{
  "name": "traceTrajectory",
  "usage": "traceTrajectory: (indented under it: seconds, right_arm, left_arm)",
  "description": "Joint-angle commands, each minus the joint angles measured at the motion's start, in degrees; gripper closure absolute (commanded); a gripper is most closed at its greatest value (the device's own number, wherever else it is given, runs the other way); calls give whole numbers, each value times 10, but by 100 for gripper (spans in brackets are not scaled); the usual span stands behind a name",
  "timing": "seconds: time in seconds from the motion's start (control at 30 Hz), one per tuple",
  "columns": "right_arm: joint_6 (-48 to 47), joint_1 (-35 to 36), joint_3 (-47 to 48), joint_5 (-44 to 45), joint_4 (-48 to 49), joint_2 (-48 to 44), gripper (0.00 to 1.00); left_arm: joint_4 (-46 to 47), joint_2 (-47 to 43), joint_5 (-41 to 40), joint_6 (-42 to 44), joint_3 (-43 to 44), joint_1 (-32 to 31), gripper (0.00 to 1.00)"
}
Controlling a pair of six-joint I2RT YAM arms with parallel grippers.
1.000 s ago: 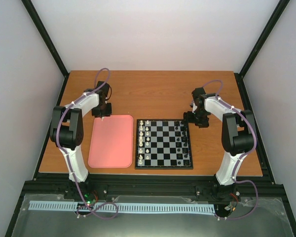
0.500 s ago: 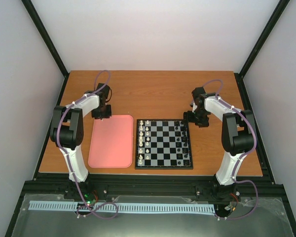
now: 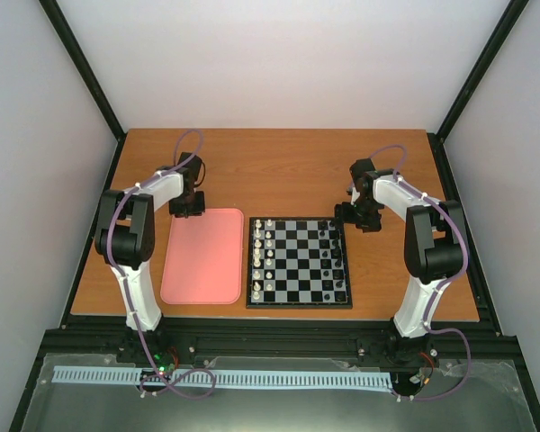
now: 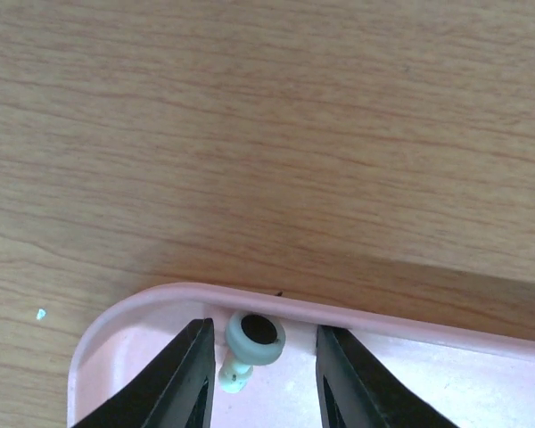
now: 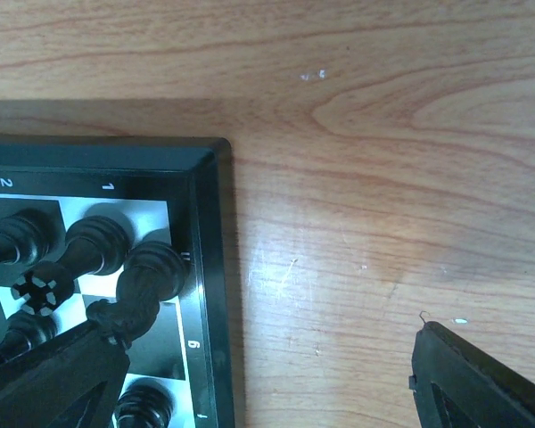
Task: Set up the chess pieces on the board
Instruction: Pick up the chess piece from the storage box.
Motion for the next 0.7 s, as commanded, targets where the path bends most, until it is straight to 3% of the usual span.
traceTrajectory:
  seconds: [0.0,0.23,0.67]
  right_arm:
    - [-6,4,7,9,-5,3,0]
    - [-5,4,9,5,-4,6,0]
    - [-6,4,8,8,-8,-7,0]
  left_arm:
    - [27,20,-3,-6,14,-3,65]
    - [25,16,-12,-2,9,-3,83]
    - [-25,-78,-6,-9,-11,-3,87]
